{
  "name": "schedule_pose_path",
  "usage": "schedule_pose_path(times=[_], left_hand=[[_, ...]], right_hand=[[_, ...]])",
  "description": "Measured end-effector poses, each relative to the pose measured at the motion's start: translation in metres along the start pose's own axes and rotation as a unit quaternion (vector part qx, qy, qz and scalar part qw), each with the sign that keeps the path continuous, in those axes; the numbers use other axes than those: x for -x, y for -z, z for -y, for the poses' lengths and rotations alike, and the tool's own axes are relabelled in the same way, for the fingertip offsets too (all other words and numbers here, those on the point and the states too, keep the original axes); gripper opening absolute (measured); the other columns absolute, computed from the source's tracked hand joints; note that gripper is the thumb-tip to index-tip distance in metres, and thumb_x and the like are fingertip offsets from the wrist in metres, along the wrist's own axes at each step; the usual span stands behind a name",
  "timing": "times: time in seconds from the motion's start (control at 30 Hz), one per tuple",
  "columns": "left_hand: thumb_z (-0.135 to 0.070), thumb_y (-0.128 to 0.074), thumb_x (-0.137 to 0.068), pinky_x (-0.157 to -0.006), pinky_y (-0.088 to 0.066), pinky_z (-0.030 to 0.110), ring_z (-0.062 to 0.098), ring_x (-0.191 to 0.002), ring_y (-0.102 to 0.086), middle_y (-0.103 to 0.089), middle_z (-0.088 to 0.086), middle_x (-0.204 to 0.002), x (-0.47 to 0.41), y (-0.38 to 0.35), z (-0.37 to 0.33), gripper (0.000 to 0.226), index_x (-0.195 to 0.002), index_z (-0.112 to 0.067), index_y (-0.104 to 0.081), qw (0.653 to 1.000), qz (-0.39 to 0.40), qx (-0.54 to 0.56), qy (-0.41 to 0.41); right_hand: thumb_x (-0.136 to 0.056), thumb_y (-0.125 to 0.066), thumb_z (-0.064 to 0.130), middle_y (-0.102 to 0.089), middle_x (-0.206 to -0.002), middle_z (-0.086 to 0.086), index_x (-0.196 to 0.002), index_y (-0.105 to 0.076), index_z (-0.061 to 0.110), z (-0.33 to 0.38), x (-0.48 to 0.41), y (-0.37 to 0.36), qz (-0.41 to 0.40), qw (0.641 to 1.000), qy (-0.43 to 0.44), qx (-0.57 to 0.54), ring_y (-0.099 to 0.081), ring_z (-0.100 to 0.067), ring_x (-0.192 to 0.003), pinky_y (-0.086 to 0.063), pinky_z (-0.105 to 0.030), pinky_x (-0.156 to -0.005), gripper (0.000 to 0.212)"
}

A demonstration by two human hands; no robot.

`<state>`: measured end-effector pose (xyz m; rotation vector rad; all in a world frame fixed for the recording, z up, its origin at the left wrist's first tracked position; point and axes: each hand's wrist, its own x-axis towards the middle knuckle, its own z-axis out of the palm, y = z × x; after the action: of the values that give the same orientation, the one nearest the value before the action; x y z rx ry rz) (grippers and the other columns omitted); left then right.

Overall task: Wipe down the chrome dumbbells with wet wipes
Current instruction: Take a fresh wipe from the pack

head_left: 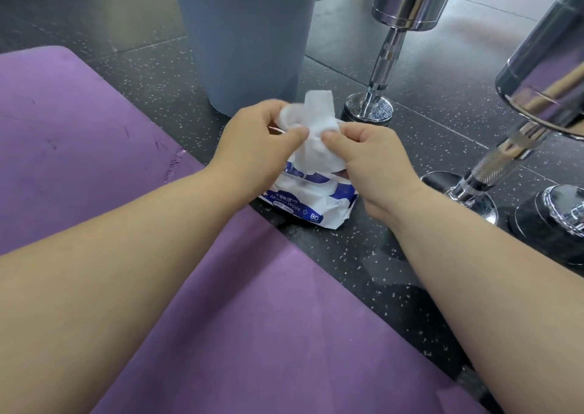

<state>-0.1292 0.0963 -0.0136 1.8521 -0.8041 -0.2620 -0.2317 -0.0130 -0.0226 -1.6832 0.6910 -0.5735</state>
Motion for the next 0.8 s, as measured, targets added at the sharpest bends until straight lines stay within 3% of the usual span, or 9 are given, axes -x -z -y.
schedule_pose_path(times=[0.07, 0.13, 0.23, 0.37, 0.47, 0.57, 0.63, 0.7, 0.8], left_hand=[[-0.017, -0.058, -0.09, -0.081, -0.052, 0.028, 0.004, -0.071, -0.058, -0.07, -0.007, -0.077, 0.001, 0.003, -0.003, 0.015, -0.087, -0.016, -0.073, 0.995, -0.022, 0.085, 0.046], [-0.011, -0.05, -0.092, -0.09, -0.054, 0.04, 0.011, -0.077, -0.061, -0.07, -0.001, -0.081, 0.004, 0.006, -0.007, 0.024, -0.085, -0.01, -0.072, 0.971, -0.028, 0.212, 0.109], [-0.007, -0.049, -0.096, -0.078, -0.058, 0.036, 0.015, -0.072, -0.065, -0.069, 0.0, -0.076, 0.014, 0.008, -0.013, 0.024, -0.081, -0.014, -0.067, 0.935, -0.016, 0.319, 0.155], [-0.012, -0.057, -0.097, -0.065, -0.056, 0.029, 0.013, -0.069, -0.066, -0.071, 0.001, -0.08, 0.021, 0.013, -0.01, 0.011, -0.09, -0.012, -0.066, 0.916, -0.033, 0.361, 0.172], [-0.013, -0.065, -0.093, -0.072, -0.057, 0.035, 0.019, -0.076, -0.068, -0.072, 0.008, -0.09, 0.022, 0.015, -0.007, 0.005, -0.092, -0.008, -0.064, 0.91, -0.053, 0.366, 0.186], [-0.018, -0.063, -0.095, -0.08, -0.057, 0.041, 0.024, -0.087, -0.069, -0.072, 0.014, -0.104, 0.027, 0.011, -0.008, 0.018, -0.105, -0.003, -0.065, 0.927, -0.037, 0.334, 0.167], [-0.019, -0.059, -0.097, -0.074, -0.055, 0.041, 0.024, -0.083, -0.067, -0.071, 0.008, -0.093, 0.029, 0.007, -0.008, 0.008, -0.096, -0.011, -0.063, 0.946, -0.018, 0.291, 0.142], [-0.016, -0.061, -0.095, -0.067, -0.05, 0.037, 0.019, -0.073, -0.06, -0.063, 0.001, -0.078, 0.029, 0.006, -0.007, 0.014, -0.083, -0.018, -0.055, 0.952, -0.034, 0.272, 0.139], [-0.013, -0.065, -0.093, -0.073, -0.055, 0.04, 0.02, -0.076, -0.065, -0.066, 0.003, -0.081, 0.028, 0.008, -0.008, 0.008, -0.087, -0.015, -0.059, 0.932, -0.044, 0.326, 0.152]], right_hand=[[-0.092, -0.065, 0.026, -0.064, -0.082, -0.012, -0.092, -0.068, -0.008, 0.002, 0.001, 0.002, -0.002, 1.0, -0.004, -0.011, -0.054, -0.018, -0.075, -0.052, -0.034, -0.072, 0.034], [-0.091, -0.067, 0.032, -0.059, -0.076, -0.009, -0.093, -0.062, -0.016, 0.004, 0.003, 0.003, -0.001, 1.0, -0.008, -0.026, -0.052, -0.017, -0.07, -0.048, -0.029, -0.068, 0.048], [-0.094, -0.065, 0.025, -0.064, -0.066, -0.002, -0.069, -0.072, 0.008, 0.007, 0.008, 0.001, 0.003, 0.999, -0.001, -0.038, -0.055, -0.014, -0.064, -0.05, -0.027, -0.066, 0.031], [-0.094, -0.062, 0.009, -0.073, -0.075, 0.004, -0.074, -0.075, 0.021, 0.015, 0.015, -0.003, 0.013, 0.998, -0.007, -0.069, -0.064, -0.009, -0.072, -0.056, -0.026, -0.07, 0.027], [-0.088, -0.069, 0.004, -0.07, -0.069, 0.0, -0.069, -0.073, 0.017, 0.021, 0.018, -0.007, -0.004, 0.993, -0.029, -0.111, -0.064, -0.01, -0.062, -0.053, -0.023, -0.055, 0.023], [-0.085, -0.073, 0.009, -0.07, -0.079, -0.004, -0.086, -0.073, 0.012, 0.025, 0.022, -0.013, 0.023, 0.995, -0.036, -0.096, -0.064, -0.013, -0.068, -0.052, -0.026, -0.059, 0.004], [-0.085, -0.073, 0.013, -0.072, -0.086, -0.011, -0.09, -0.075, 0.012, 0.024, 0.022, -0.016, 0.046, 0.996, -0.03, -0.068, -0.063, -0.02, -0.074, -0.054, -0.038, -0.068, 0.006], [-0.086, -0.071, 0.016, -0.074, -0.088, -0.018, -0.082, -0.078, 0.014, 0.021, 0.019, -0.017, 0.02, 0.998, -0.023, -0.047, -0.065, -0.027, -0.074, -0.055, -0.048, -0.074, 0.009], [-0.086, -0.066, 0.024, -0.076, -0.088, -0.012, -0.076, -0.079, 0.022, 0.018, 0.016, -0.017, -0.026, 0.998, -0.031, -0.037, -0.07, -0.032, -0.08, -0.057, -0.045, -0.072, 0.017]])
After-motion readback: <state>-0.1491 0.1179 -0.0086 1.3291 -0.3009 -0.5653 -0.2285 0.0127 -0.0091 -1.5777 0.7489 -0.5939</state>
